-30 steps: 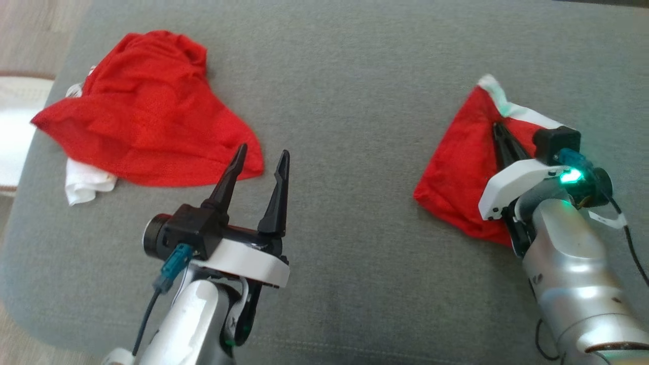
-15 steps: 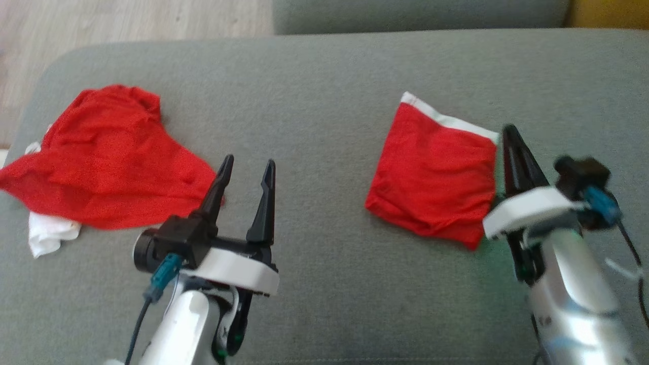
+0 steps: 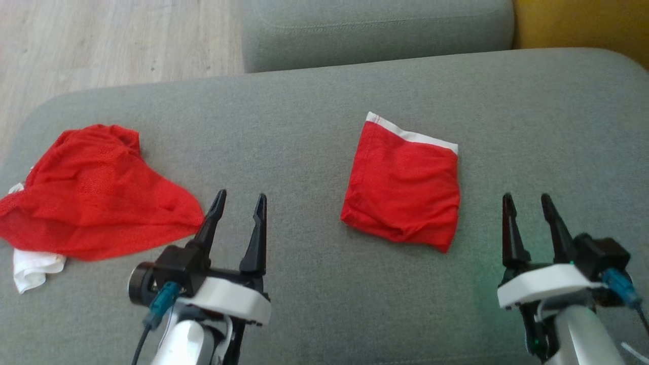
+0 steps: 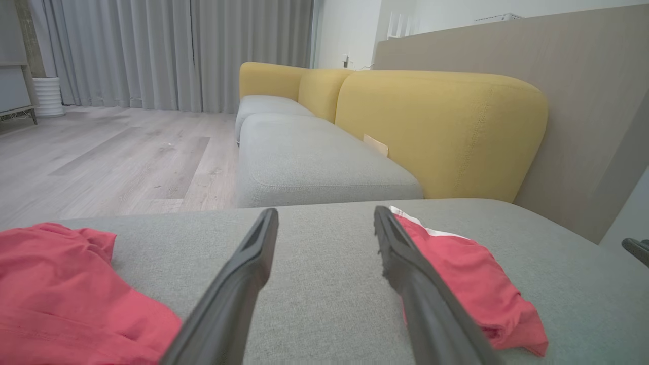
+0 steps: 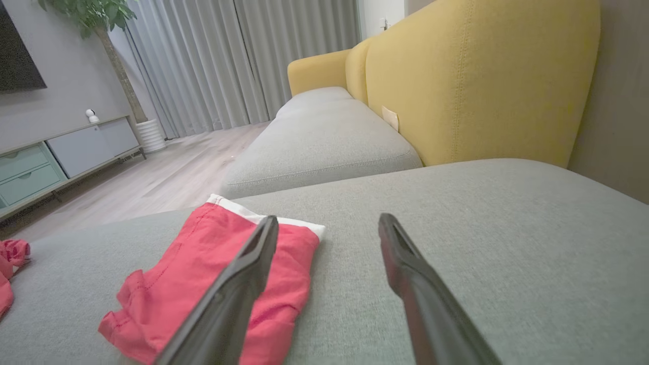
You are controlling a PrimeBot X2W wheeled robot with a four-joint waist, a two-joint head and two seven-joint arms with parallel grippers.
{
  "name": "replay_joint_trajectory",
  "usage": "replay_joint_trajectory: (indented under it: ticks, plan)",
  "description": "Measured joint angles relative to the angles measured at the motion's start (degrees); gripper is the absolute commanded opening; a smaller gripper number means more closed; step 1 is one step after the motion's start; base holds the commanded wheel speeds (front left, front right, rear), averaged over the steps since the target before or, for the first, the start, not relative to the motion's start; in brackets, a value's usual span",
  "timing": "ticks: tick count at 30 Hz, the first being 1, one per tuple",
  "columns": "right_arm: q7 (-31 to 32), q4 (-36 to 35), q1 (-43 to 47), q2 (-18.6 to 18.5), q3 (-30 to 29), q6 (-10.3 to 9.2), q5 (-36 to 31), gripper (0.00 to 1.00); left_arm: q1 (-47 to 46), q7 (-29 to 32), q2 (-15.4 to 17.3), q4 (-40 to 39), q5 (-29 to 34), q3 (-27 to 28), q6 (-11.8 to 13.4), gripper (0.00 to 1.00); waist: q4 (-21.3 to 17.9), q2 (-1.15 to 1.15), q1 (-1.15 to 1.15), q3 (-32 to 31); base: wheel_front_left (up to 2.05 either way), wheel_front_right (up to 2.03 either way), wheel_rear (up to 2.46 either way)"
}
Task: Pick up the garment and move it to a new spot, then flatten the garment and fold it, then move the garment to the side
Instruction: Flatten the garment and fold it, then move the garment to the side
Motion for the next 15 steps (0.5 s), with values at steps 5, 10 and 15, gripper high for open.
replay_joint_trajectory:
  ticks: [5, 10, 15]
  plan:
    - [0.0, -0.8, 2.1, 0.1, 0.1, 0.0, 0.5, 1.0, 1.4, 0.0, 0.0, 0.1, 0.0, 0.3, 0.0, 1.0, -0.6, 0.0, 0.0, -0.7, 0.0, 0.0, 0.0]
    - [0.0, -1.0, 2.1, 0.2, -0.1, 0.0, 0.5, 1.0, 1.6, 0.0, 0.0, 0.0, 0.0, 0.1, 0.0, 1.0, -0.2, 0.0, 0.0, -0.6, 0.0, 0.0, 0.0]
    - [1.7, 0.0, 1.8, 0.2, -0.8, 0.0, 0.1, 1.0, 1.5, 0.0, 0.0, 0.1, 0.0, -0.3, -0.3, 1.0, 0.9, 0.0, 0.0, 0.8, 0.0, 0.0, 0.0]
